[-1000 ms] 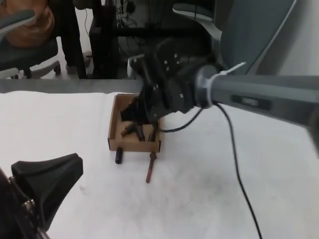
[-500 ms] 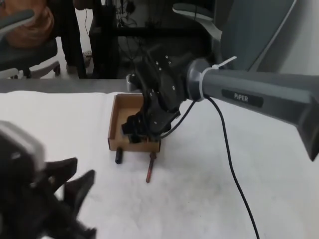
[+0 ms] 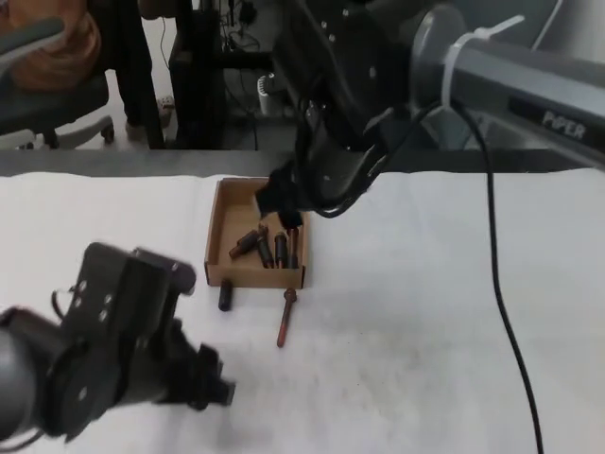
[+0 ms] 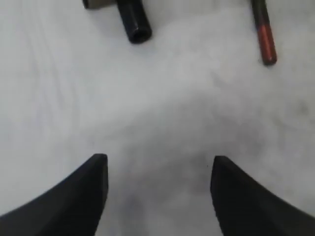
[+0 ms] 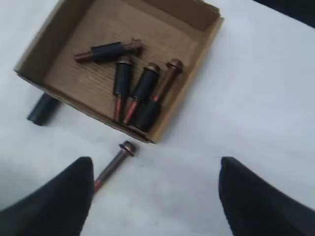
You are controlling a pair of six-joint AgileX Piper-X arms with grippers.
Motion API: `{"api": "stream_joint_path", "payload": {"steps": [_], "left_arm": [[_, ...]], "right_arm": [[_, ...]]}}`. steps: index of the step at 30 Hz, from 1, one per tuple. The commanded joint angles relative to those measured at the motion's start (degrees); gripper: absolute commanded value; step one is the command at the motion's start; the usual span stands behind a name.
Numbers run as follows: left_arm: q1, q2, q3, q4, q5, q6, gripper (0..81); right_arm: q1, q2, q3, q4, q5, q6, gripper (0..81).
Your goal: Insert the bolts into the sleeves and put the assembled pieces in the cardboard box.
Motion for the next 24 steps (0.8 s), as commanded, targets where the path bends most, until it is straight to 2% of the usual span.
{"api": "stream_joint_path", "payload": {"steps": [1, 13, 18, 24], "left_arm": [[0.0, 0.9, -3.1, -3.8, 0.8, -0.9, 58.1], [0.8, 11.2, -15.7, 0.5, -0.5, -3.1, 58.0], [0.8, 15.2, -21.5, 7.3, -1.1, -5.5, 48.4], [0.8, 19.3, -26.2, 14.3, -1.0, -7.7, 47.6]], "right_arm": [[-1.2, -1.6, -0.6, 3.1, 1.6, -1.7, 67.1], [-6.0, -7.4, 0.5, 2.6, -1.0, -2.3, 67.1], [-6.6, -9.4, 0.5, 2.6, -1.0, -3.2, 67.1], [-6.7, -10.4, 0.5, 2.6, -1.0, -3.4, 67.1]]}}
